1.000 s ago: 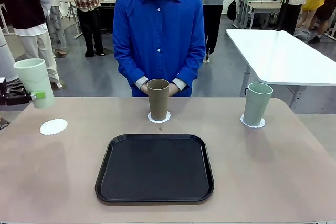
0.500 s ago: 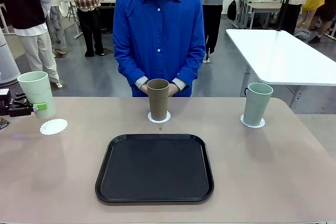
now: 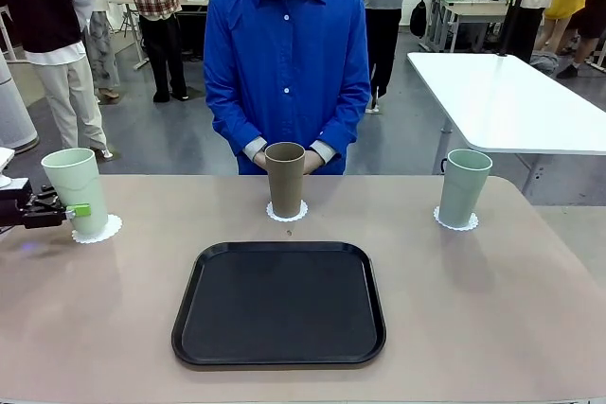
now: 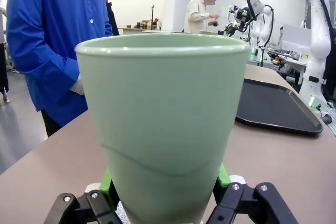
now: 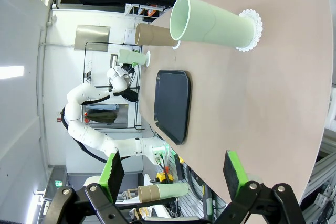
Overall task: Place coasters on the table and set cups on them.
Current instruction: Take one Reusable plastic cup from the Flat Tray and place it on a coaster set by the human.
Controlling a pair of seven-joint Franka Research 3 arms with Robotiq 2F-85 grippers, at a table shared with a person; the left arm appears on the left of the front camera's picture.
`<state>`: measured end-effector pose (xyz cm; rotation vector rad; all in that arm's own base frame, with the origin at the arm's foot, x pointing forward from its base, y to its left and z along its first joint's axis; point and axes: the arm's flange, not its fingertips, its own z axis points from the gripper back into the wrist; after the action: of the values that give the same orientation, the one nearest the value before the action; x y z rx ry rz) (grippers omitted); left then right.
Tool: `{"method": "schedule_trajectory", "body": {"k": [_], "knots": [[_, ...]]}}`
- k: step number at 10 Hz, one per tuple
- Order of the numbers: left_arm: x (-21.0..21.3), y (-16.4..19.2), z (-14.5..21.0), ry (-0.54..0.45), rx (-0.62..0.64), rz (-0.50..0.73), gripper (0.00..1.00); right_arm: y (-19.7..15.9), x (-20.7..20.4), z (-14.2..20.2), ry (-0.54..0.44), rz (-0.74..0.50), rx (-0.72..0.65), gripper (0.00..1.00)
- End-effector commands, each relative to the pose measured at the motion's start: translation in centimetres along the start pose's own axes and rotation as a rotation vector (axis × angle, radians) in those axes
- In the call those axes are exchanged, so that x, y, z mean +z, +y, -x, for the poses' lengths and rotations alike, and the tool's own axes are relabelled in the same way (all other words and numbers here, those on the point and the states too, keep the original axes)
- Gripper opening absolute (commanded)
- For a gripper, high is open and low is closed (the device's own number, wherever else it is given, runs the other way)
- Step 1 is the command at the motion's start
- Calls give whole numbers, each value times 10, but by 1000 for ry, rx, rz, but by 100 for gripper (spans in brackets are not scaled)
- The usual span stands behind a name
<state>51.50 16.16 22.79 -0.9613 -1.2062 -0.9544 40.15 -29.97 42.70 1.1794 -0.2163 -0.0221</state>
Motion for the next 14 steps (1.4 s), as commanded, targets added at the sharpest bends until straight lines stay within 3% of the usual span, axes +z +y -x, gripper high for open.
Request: {"method": "schedule_trajectory", "body": {"k": [1,8,10,12,14], "knots": [[3,4,-2,-32,-14,47,83,1,0,-1,-1,7,-9,100],[-2,1,3,-30,7,26,83,1,0,-1,-1,7,-9,100],[0,3,12,-28,-67,118,83,1,0,-1,-1,7,-9,100],[-2,2,10,-105,-101,182,83,1,0,-1,-1,7,-9,100],[-1,4,9,-117,-130,191,83,1,0,-1,-1,7,-9,100]]}}
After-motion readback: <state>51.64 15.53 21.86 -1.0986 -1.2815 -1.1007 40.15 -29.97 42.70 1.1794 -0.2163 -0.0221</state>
